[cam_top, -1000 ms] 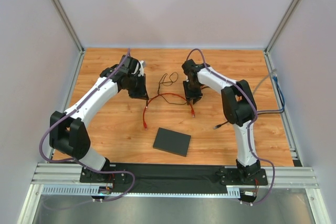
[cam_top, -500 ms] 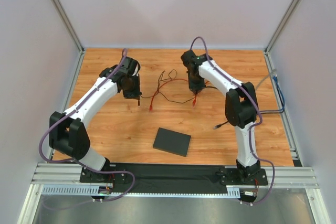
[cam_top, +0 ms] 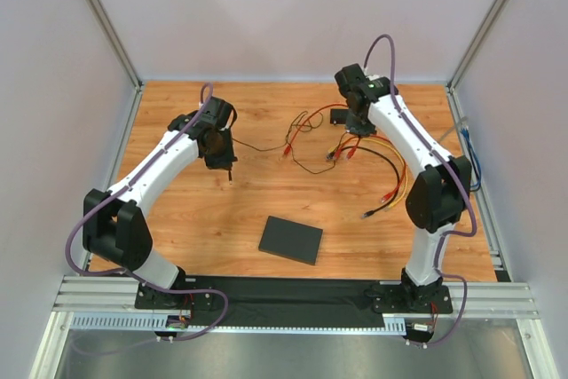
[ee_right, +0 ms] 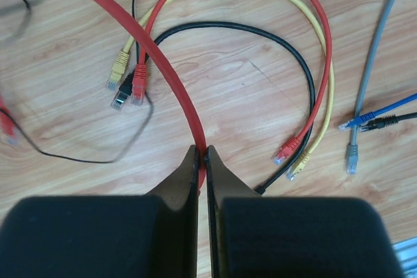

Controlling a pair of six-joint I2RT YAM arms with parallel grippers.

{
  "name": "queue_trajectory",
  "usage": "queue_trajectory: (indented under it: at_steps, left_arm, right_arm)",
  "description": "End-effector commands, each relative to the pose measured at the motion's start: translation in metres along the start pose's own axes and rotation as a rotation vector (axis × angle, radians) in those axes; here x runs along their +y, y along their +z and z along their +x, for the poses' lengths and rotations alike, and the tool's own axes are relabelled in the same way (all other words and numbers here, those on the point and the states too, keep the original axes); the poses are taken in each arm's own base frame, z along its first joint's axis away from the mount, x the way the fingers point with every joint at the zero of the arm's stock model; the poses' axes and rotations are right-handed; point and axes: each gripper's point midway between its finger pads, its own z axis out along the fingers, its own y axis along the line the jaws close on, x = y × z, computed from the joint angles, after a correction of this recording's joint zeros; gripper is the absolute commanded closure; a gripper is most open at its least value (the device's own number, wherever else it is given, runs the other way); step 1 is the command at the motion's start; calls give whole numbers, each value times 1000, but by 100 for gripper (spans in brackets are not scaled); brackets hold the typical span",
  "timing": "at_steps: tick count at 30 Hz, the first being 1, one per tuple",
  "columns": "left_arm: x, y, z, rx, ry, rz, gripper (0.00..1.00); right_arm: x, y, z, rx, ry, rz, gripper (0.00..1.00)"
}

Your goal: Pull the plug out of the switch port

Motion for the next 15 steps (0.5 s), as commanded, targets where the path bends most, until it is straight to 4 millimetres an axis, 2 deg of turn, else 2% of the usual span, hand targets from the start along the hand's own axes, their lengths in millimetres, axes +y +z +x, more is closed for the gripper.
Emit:
queue_trajectory:
  at_steps: [1,2,3,4,5,7,8,9,10,12,13,15]
  left_arm:
    - [-12,-9,-7,-17,-2,68,100]
    - [-13,-10,-7,-22,0,78,100]
    - [-14,-14,-10,-42,-1,90,100]
    - [-12,-19,-15,-73,-5,80,100]
    - [-11,-30,-21,-114,-5,84,100]
    - [2,-47,-36,-180,-1,10,100]
    - [7,-54,-43,-210,1,-22,100]
    - [23,-60,-55,-263,8,-110,100]
    - [26,-72,-68,-308,7,-132,100]
    - [29,-84,-84,-347,37,-159,100]
    - [23,-100,-97,-386,40,-139,100]
    - [14,-104,-102,-384,64,-106,100]
  right_arm:
    - [7,-36,-51,-178,188,-167,100]
    - [5,-37,-51,-170,191,-155,100]
    - [2,-40,-64,-204,192,-101,100]
    - [-8,-38,-57,-189,96,-22,100]
    - [-6,-34,-59,-209,40,17,100]
    - [2,-34,-57,-226,-64,4,100]
    - [-1,-38,-56,-239,-73,20,100]
    - [-1,-45,-55,-278,-115,54,100]
    - [2,-42,-50,-301,-153,76,100]
    - [7,-49,-45,-357,-254,132,100]
    - [5,-48,-42,-351,-270,150,100]
    - [2,-42,-38,-306,-183,116,100]
